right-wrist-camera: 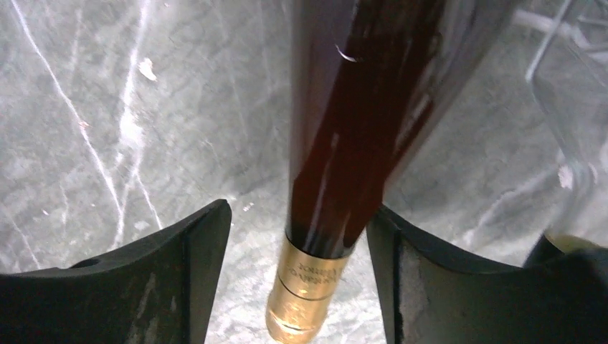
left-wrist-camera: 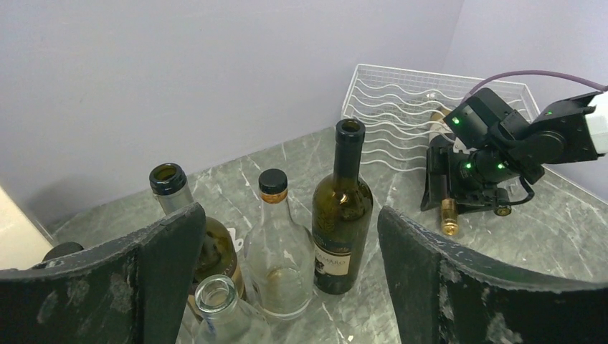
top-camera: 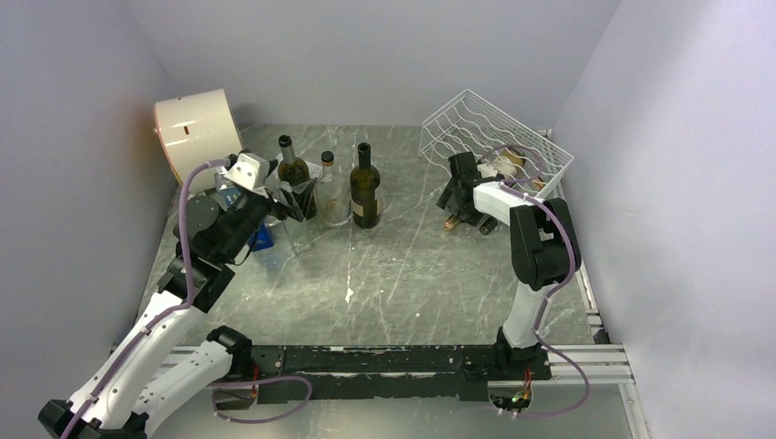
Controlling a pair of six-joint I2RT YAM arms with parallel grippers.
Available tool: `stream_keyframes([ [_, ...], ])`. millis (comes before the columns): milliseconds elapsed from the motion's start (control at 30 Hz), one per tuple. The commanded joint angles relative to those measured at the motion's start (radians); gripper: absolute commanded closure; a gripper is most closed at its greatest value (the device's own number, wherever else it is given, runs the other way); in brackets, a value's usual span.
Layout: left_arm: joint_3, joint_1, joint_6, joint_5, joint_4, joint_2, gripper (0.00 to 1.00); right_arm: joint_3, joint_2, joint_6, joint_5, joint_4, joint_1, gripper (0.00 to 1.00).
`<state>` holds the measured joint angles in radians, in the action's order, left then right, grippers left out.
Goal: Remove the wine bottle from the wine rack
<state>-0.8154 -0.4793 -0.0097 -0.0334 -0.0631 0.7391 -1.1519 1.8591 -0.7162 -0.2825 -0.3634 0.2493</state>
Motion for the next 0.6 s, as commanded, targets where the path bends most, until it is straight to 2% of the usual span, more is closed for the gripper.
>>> stream_keyframes([
  [0,0.002,0.009,-0.011,-0.030,-0.027,-0.004,0.07,-0.034,0.043,-0.055,0.036,0.020,0.003,0.33],
  [167,0.002,0.009,-0.013,-0.019,-0.023,0.010,0.08,0.056,-0.004,-0.113,0.020,0.060,0.025,0.39],
  [300,0.002,0.008,-0.016,-0.022,-0.022,0.019,0.08,0.134,-0.062,-0.127,0.040,0.089,0.040,0.59],
  [433,0.002,0.008,-0.022,-0.028,-0.024,0.022,0.09,0.188,-0.114,-0.119,0.063,0.097,0.068,0.71],
  [567,0.003,0.009,-0.029,-0.009,-0.021,0.026,0.09,0.240,-0.183,-0.132,0.060,0.078,0.119,0.75],
])
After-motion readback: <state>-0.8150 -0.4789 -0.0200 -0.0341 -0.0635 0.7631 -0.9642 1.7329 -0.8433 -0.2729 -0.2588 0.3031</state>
